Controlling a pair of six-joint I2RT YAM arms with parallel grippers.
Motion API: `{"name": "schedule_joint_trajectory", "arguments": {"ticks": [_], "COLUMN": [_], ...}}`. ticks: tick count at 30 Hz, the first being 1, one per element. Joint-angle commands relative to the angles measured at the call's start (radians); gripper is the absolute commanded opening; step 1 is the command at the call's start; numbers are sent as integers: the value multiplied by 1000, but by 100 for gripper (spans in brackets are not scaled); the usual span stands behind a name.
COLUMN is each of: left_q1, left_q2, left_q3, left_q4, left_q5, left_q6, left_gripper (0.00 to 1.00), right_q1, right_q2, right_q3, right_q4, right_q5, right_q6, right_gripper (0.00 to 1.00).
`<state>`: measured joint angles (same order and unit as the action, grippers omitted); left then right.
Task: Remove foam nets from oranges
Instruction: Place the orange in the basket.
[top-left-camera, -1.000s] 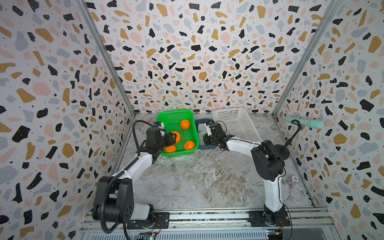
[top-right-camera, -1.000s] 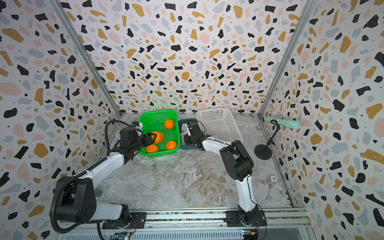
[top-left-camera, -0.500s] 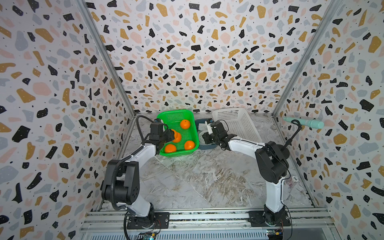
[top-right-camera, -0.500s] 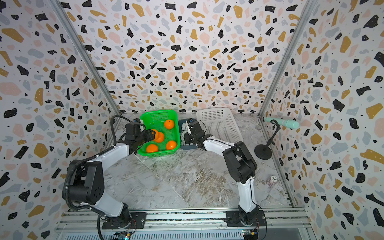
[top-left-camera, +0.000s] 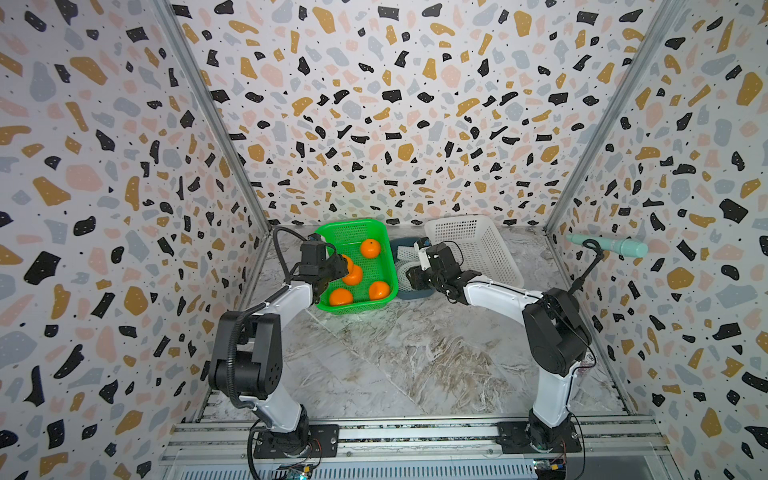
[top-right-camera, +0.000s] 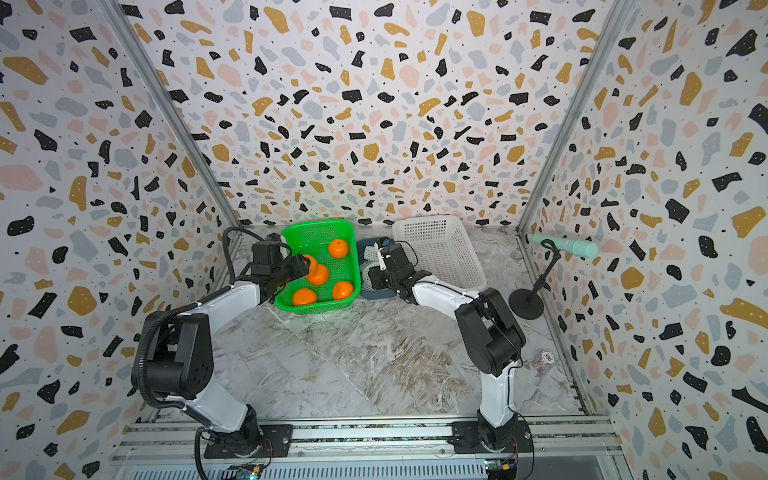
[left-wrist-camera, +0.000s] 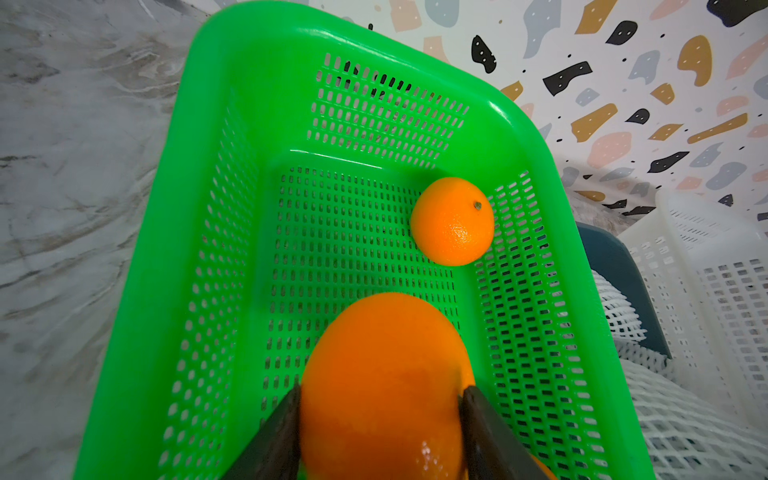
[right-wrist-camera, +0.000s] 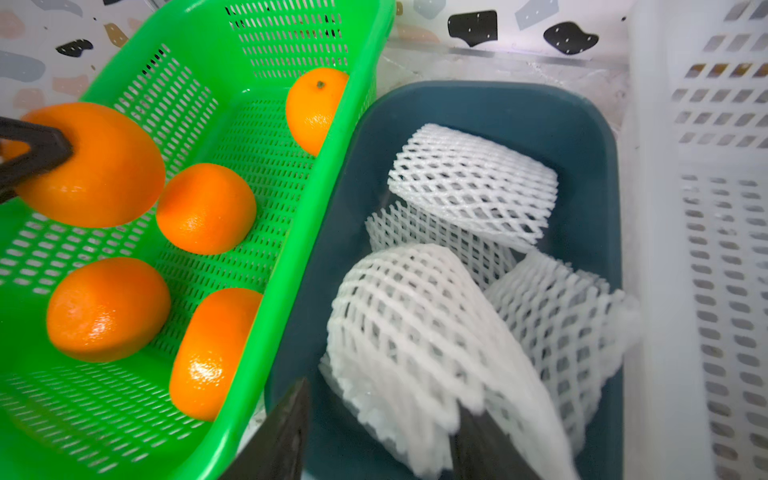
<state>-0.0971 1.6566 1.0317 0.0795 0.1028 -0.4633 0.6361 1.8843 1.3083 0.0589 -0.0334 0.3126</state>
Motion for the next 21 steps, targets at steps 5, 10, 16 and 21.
{"name": "schedule_joint_trajectory", "arguments": {"ticks": [5, 10, 16, 21], "left_q1": [16, 22, 28, 30], "left_q2": [-6, 8, 46, 74], "left_q3": [57, 79, 108, 126], "left_q4": [4, -2, -5, -6], "left_q5": [-10, -15, -22, -25], "left_q6": [11, 14, 15, 21], "left_gripper": [57, 57, 57, 57], "right_q1": [7, 7, 5, 2], "right_q2": [-87, -123, -125, -135], "right_q3": [-27, -48, -20, -13], "right_q4": [-20, -15, -70, -141], "right_q5": [11, 8, 0, -18], "right_q6": [12, 18, 21, 34], "right_gripper": [52, 52, 64, 85]}}
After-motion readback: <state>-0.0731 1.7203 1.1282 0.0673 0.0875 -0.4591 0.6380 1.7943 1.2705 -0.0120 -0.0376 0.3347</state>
